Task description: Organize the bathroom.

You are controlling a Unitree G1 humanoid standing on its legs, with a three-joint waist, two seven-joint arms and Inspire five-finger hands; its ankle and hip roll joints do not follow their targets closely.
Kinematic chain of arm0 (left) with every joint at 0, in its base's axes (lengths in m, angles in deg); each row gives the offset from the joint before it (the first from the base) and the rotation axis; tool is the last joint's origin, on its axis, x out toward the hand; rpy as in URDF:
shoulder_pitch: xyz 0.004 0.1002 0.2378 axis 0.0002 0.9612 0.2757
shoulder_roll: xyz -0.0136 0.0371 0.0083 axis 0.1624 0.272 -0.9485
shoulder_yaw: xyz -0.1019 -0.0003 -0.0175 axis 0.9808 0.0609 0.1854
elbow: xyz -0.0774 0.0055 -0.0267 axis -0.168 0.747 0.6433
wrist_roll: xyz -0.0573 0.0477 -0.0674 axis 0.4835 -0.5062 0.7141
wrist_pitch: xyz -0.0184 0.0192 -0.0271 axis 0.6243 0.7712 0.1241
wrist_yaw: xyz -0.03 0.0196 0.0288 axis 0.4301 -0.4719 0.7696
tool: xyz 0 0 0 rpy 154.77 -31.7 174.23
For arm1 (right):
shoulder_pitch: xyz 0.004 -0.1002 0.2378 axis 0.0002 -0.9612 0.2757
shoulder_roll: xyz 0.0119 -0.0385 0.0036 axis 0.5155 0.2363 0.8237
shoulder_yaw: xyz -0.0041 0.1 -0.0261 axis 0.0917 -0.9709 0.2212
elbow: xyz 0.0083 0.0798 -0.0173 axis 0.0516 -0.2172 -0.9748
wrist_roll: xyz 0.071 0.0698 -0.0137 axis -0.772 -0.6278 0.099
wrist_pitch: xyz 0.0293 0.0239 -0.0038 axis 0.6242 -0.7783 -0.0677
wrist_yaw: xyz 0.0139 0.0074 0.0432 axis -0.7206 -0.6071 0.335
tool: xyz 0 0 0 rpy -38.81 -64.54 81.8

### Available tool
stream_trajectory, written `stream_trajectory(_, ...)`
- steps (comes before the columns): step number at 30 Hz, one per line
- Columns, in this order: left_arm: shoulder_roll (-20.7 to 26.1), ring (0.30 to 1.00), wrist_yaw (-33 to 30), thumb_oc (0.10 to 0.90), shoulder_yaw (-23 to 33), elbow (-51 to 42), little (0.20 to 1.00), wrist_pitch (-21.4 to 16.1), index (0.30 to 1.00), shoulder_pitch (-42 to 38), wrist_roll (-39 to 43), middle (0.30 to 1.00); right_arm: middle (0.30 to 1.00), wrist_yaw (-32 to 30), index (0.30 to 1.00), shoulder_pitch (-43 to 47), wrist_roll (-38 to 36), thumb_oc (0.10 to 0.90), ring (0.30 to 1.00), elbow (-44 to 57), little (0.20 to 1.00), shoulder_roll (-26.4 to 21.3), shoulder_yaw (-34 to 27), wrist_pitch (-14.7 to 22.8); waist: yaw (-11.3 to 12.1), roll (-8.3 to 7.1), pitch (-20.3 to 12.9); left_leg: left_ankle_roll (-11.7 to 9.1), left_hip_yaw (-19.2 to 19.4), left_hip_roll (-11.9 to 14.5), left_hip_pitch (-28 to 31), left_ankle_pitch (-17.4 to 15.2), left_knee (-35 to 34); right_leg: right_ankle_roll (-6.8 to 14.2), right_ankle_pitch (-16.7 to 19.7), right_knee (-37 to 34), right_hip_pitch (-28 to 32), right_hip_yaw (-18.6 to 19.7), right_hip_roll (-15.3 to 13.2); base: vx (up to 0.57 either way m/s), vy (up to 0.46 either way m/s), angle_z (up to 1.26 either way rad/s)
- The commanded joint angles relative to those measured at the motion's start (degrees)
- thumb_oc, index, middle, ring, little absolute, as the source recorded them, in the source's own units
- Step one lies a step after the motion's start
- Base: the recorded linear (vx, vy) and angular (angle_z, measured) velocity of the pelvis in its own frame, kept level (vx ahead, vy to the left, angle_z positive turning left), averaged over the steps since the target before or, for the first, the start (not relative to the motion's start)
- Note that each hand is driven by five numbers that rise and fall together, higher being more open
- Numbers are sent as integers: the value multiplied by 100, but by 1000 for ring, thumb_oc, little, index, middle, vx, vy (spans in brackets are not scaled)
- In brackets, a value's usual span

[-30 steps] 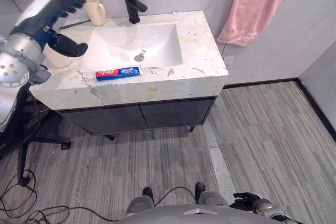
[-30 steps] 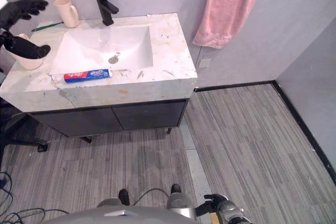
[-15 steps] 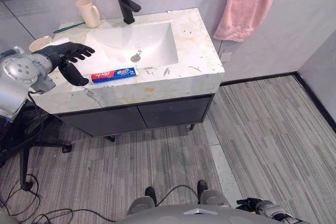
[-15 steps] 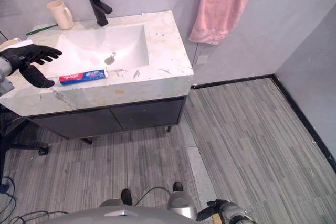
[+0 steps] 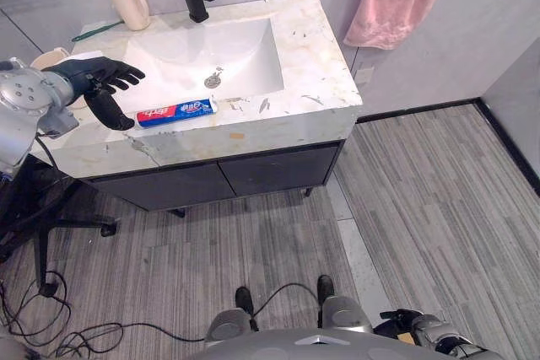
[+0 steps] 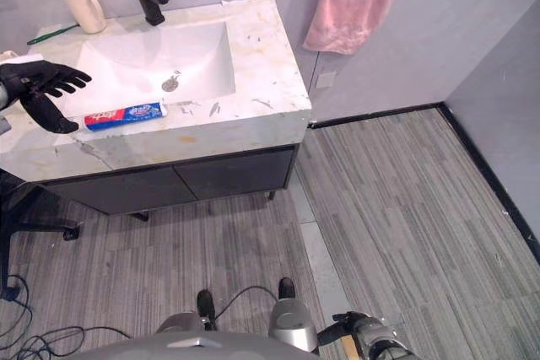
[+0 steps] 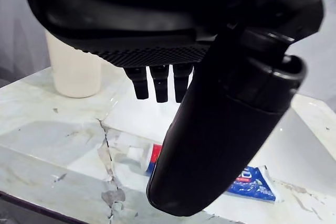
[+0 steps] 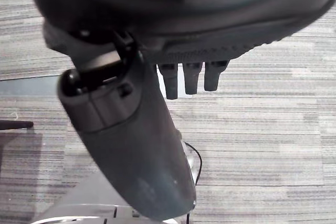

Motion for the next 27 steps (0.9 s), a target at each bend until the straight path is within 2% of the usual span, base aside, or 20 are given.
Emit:
stream_trajectory(1,650,900,-145,800,265,116,900,-81,900,-683,-379,900,900,12,900,-37,-192,800,900,-62,900,-483,-128,-78,-87,134,-194,176,164,343,-169,-689,875,438,-608,463,-338,308,-444,0,0,0)
stream_trajectory(9,655,900,-66,800,334,187,900,-133,900,-584,-444,900,900,-14,900,-50,-206,800,900,-24,900,-527,-154,-57,-122,165,-114,178,172,339,-211,-685,900,433,-618,505,-386,325,-463,0,0,0)
stream_trajectory(27,481,900,79,800,604,274,900,-47,900,-102,-530,900,900,-53,900,-60,-294,800,900,100,900,-730,-262,-24,-219,364,167,173,169,283,-324,-685,1011,394,-667,667,-515,406,-542,-4,8,-1)
